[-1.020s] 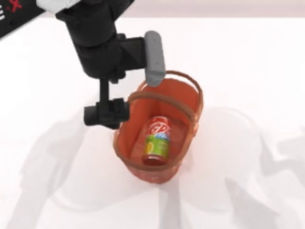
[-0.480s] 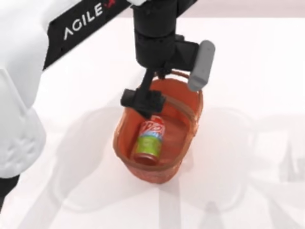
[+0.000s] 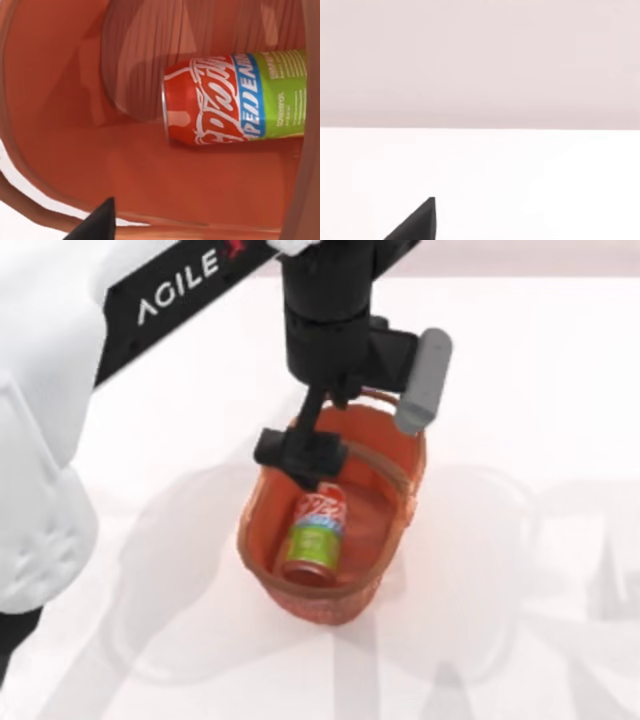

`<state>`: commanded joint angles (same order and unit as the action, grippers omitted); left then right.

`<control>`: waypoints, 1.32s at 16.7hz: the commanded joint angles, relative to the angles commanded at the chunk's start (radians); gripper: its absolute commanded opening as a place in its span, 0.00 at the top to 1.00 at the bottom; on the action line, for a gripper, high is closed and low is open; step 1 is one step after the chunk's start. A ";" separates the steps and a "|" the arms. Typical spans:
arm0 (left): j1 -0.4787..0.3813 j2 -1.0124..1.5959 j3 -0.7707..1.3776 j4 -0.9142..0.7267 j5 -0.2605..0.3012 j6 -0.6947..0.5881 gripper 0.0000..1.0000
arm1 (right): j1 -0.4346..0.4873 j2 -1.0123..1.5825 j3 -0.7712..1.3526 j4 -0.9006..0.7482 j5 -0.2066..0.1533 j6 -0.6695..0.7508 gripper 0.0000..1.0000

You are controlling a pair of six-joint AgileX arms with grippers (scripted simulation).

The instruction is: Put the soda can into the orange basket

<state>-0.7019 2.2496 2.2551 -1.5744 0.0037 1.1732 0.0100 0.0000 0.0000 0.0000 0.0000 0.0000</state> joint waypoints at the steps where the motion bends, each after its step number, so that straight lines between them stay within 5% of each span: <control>1: -0.001 -0.003 -0.018 0.014 0.000 0.001 0.00 | 0.000 0.000 0.000 0.000 0.000 0.000 0.00; 9: -0.002 -0.020 -0.103 0.083 -0.001 0.000 0.00 | 0.000 0.000 0.000 0.000 0.000 0.000 0.00; 22: -0.002 -0.020 -0.103 0.083 -0.001 0.000 0.98 | 0.000 0.000 0.000 0.000 0.000 0.000 0.00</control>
<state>-0.7040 2.2300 2.1516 -1.4913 0.0029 1.1729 0.0100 0.0000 0.0000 0.0000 0.0000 0.0000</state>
